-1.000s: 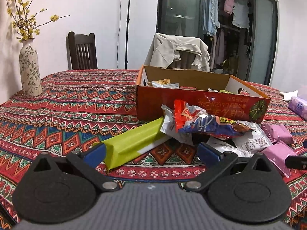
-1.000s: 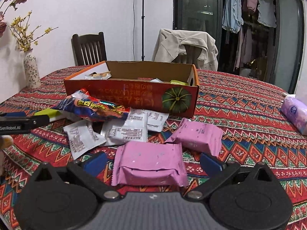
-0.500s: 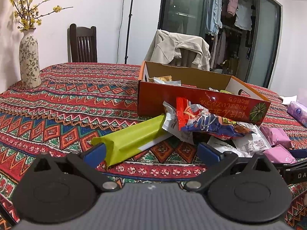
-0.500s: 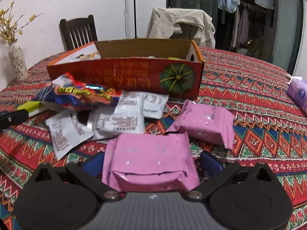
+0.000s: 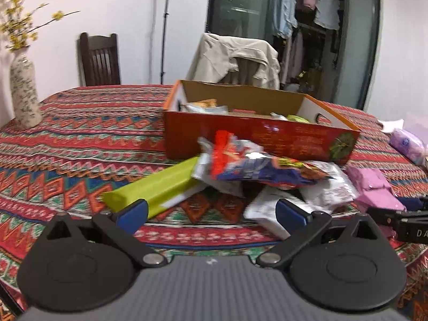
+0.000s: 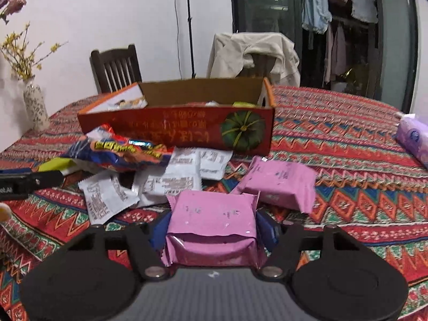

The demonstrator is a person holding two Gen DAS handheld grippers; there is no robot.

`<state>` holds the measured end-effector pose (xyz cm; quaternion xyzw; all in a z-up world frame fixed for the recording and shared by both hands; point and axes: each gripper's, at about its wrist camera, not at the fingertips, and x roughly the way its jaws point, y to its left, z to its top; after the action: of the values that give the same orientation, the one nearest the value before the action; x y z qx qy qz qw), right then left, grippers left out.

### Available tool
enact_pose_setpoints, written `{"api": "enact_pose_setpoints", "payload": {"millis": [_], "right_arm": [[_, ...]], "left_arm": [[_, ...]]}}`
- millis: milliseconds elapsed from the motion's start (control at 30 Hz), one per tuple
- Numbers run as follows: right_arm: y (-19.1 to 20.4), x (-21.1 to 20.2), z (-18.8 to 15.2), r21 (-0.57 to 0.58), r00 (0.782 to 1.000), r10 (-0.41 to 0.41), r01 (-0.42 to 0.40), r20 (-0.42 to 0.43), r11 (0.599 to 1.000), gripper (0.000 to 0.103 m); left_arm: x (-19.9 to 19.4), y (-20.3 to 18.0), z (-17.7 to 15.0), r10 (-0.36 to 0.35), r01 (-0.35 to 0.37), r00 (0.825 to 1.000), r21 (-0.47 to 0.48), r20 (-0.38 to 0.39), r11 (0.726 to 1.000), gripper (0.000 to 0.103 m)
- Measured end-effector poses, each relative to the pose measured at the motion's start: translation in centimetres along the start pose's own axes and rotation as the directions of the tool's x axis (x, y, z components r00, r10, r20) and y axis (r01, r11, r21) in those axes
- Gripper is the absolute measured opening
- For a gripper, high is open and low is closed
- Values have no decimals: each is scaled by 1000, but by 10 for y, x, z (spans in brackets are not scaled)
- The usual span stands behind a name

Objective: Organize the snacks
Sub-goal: 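Grasp the pink packet with the right gripper, then grasp a white sachet with the left gripper while the right holds the pink packet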

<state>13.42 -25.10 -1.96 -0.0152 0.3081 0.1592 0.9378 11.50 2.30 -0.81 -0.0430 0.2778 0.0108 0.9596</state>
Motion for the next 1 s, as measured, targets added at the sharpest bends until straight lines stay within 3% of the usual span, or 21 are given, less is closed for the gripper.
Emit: {"api": "enact_pose_setpoints", "payload": {"millis": [267, 600, 1000], "right_arm": [[-13, -9, 1, 15, 999, -2, 1, 49, 1000, 66], [-33, -6, 5, 45, 997, -10, 7, 70, 999, 67], [-34, 2, -2, 52, 998, 12, -16, 60, 999, 68]], "left_arm": [[21, -43, 5, -45, 47, 997, 32, -68, 998, 103], [51, -69, -2, -9, 27, 985, 102, -175, 994, 103], [54, -70, -1, 8, 9, 986, 107, -164, 994, 101]]}}
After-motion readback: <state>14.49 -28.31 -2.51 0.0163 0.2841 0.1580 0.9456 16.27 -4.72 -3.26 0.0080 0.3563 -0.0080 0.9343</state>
